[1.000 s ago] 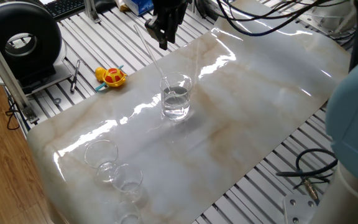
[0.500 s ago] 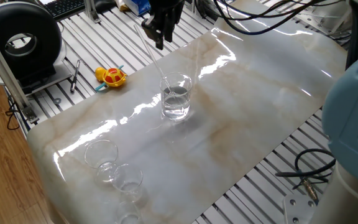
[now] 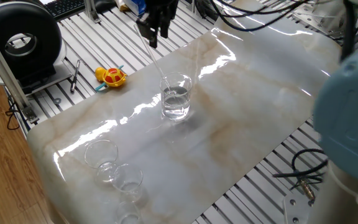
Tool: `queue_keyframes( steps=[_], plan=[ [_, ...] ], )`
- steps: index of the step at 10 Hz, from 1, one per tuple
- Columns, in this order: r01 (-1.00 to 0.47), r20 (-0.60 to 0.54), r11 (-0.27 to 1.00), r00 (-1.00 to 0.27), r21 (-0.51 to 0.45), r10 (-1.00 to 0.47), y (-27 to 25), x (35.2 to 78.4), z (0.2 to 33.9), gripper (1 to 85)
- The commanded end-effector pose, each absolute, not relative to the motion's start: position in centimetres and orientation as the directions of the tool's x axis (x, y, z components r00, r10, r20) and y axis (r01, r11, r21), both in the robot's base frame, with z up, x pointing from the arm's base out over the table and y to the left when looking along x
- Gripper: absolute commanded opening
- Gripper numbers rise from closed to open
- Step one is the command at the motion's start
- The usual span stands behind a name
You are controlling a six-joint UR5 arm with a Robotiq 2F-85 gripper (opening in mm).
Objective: Stir the beaker with a glass rod
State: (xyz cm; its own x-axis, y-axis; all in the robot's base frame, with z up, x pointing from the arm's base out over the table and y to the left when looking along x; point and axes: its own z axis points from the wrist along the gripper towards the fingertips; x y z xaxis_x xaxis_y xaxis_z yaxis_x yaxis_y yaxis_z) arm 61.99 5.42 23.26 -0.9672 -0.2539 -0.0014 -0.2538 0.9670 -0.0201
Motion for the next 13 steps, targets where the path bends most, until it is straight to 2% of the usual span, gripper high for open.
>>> queue_keyframes(
  steps=[1, 9, 13],
  plan=[
    [-0.241, 0.026, 0.970, -0.970, -0.025, -0.240, 6.9, 63.2, 23.8, 44.0],
    [-0.273, -0.006, 0.961, -0.962, -0.031, -0.274, 6.9, 64.1, 23.8, 48.0],
    [-0.292, 0.062, 0.955, -0.955, -0.056, -0.288, 5.7, 63.0, 23.8, 49.3]
  ],
)
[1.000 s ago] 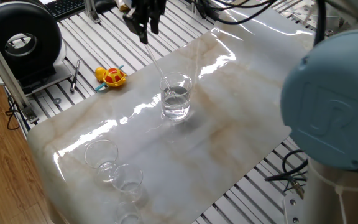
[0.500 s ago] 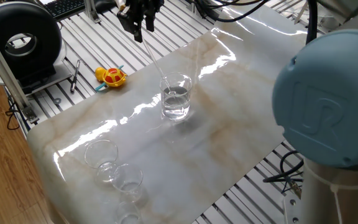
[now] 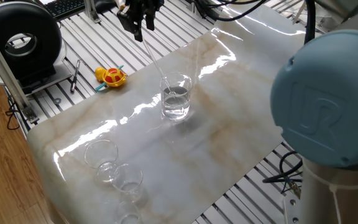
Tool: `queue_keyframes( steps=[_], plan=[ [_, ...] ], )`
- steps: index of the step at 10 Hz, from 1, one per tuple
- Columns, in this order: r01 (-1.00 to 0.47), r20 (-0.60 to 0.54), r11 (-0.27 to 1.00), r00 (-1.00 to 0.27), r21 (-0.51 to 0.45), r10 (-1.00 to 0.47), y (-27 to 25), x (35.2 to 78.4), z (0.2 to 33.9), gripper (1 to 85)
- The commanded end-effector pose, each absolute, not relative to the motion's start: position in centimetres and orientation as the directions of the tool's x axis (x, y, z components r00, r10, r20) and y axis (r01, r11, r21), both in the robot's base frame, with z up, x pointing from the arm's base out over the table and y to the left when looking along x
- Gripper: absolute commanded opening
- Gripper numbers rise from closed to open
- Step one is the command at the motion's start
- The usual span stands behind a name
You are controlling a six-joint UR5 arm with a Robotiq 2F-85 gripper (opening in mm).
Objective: Stir the beaker with a glass rod
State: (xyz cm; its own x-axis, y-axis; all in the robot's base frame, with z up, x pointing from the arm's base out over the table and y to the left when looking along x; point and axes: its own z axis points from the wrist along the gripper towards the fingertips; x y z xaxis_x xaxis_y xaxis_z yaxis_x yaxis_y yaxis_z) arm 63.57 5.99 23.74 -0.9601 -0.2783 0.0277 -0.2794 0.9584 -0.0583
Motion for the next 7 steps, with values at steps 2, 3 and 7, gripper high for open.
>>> queue_keyframes(
  steps=[2, 3, 7],
  plan=[
    [-0.330, 0.101, 0.942, -0.941, -0.057, -0.324, 5.1, 63.8, 23.6, 49.3],
    [-0.332, 0.118, 0.942, -0.938, -0.049, -0.325, 4.9, 64.2, 23.6, 49.3],
    [-0.309, 0.048, 0.951, -0.950, -0.014, -0.308, 6.3, 65.8, 23.6, 51.0]
  ],
)
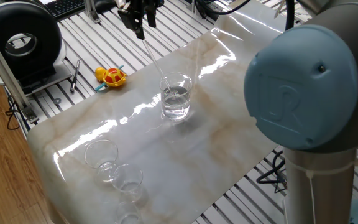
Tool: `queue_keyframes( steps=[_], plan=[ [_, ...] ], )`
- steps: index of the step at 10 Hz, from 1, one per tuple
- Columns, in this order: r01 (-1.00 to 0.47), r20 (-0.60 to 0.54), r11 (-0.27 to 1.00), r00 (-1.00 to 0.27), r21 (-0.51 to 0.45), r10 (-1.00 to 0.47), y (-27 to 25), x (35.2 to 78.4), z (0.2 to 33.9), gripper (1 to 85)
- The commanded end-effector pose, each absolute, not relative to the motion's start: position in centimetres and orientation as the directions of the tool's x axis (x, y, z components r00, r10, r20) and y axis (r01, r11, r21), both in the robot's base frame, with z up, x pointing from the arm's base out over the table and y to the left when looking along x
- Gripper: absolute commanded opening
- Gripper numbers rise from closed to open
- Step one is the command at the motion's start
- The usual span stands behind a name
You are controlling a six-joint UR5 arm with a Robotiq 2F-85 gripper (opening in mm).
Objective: Stir the beaker with a glass rod
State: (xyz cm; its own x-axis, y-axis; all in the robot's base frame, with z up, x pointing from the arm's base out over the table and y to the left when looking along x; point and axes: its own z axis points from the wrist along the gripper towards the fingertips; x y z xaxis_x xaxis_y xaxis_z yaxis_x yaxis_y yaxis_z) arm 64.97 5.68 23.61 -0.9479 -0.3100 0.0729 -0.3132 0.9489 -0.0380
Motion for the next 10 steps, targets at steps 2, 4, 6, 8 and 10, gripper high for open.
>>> queue_keyframes(
  steps=[2, 4, 6, 8, 10],
  plan=[
    [-0.307, 0.043, 0.951, -0.951, -0.024, -0.306, 6.12, 65.98, 23.62, 51.0],
    [-0.306, 0.066, 0.952, -0.950, -0.020, -0.304, 6.07, 65.42, 23.62, 51.0],
    [-0.297, 0.078, 0.955, -0.952, -0.025, -0.294, 6.39, 65.71, 23.38, 51.0],
    [-0.279, 0.083, 0.960, -0.957, -0.025, -0.277, 6.71, 65.94, 23.23, 51.0],
    [-0.263, 0.086, 0.965, -0.962, -0.013, -0.261, 6.99, 65.86, 23.15, 51.0]
  ],
)
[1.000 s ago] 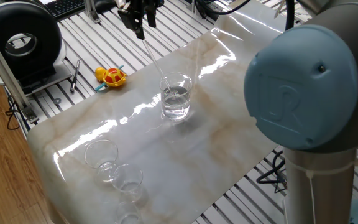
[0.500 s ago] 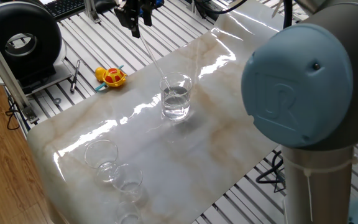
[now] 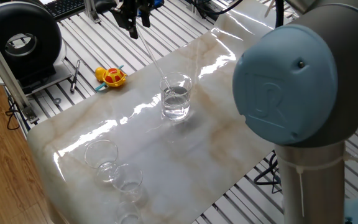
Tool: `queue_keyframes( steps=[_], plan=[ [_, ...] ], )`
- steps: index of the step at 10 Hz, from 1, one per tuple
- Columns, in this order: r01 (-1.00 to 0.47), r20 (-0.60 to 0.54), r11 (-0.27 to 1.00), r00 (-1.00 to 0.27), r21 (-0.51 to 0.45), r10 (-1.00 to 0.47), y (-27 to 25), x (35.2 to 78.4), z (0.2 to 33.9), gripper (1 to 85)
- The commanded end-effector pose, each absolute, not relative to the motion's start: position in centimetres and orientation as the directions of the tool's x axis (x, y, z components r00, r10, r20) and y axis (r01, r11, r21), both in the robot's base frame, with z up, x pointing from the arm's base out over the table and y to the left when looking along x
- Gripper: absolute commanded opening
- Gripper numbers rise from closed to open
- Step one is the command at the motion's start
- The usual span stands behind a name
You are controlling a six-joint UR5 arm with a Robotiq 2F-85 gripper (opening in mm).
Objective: Stir the beaker with a glass rod
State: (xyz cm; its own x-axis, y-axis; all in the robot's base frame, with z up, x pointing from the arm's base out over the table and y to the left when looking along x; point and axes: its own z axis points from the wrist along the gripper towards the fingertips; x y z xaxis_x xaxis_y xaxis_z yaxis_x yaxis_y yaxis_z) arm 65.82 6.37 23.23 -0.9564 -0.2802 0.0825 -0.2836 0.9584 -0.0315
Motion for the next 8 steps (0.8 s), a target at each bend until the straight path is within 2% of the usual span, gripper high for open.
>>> queue_keyframes(
  steps=[1, 3, 8],
  plan=[
    [-0.263, 0.088, 0.965, -0.961, -0.017, -0.261, 6.9, 65.8, 23.2, 51.0],
    [-0.250, 0.079, 0.968, -0.965, 0.010, -0.250, 7.6, 65.9, 23.1, 50.0],
    [-0.286, 0.109, 0.957, -0.954, -0.050, -0.280, 5.4, 66.4, 22.0, 50.0]
  ],
)
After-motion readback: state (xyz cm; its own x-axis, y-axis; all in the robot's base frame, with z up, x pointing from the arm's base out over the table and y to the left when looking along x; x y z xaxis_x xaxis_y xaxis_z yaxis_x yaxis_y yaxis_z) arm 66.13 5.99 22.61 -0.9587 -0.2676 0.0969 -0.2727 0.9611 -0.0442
